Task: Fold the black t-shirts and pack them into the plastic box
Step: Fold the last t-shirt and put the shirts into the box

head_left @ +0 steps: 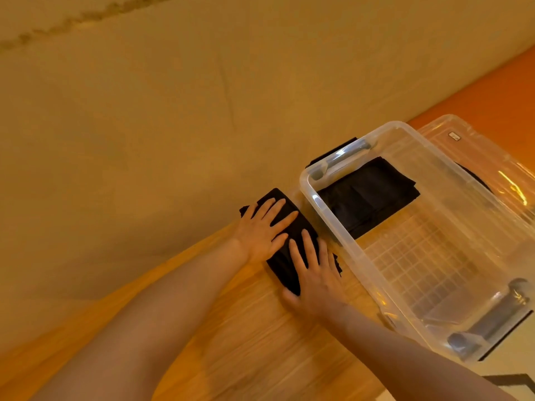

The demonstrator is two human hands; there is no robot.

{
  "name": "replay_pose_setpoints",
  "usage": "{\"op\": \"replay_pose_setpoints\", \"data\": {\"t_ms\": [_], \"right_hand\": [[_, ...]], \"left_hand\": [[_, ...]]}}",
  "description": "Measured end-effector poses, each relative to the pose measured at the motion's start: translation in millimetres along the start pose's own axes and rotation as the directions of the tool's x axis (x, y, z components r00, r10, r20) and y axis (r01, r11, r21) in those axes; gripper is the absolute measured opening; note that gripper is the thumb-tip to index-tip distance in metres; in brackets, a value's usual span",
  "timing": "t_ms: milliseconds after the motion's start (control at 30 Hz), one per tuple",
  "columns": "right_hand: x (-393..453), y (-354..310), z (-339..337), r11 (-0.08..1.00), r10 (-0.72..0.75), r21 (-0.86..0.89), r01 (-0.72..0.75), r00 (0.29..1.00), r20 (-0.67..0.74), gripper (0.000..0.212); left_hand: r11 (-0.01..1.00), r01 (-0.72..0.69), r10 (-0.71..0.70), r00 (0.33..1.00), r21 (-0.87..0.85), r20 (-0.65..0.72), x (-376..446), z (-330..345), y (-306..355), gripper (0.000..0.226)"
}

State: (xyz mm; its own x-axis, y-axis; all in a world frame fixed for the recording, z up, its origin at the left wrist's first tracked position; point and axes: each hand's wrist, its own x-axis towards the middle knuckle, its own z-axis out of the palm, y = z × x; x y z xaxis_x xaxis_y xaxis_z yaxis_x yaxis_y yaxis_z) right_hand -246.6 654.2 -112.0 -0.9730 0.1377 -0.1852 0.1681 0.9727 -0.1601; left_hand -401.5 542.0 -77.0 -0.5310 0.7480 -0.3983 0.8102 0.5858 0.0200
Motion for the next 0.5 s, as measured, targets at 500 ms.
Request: {"op": "replay_pose_setpoints", "data": {"t_ms": [500], "right_hand": [[26, -12, -3, 0.706, -0.622, -0.248, 0.664, 0.748, 0.232, 0.091]], "left_hand": [[0.730, 0.620, -0.627, 0.775, -0.287, 0.079, -122, 59, 36, 0.058]]}}
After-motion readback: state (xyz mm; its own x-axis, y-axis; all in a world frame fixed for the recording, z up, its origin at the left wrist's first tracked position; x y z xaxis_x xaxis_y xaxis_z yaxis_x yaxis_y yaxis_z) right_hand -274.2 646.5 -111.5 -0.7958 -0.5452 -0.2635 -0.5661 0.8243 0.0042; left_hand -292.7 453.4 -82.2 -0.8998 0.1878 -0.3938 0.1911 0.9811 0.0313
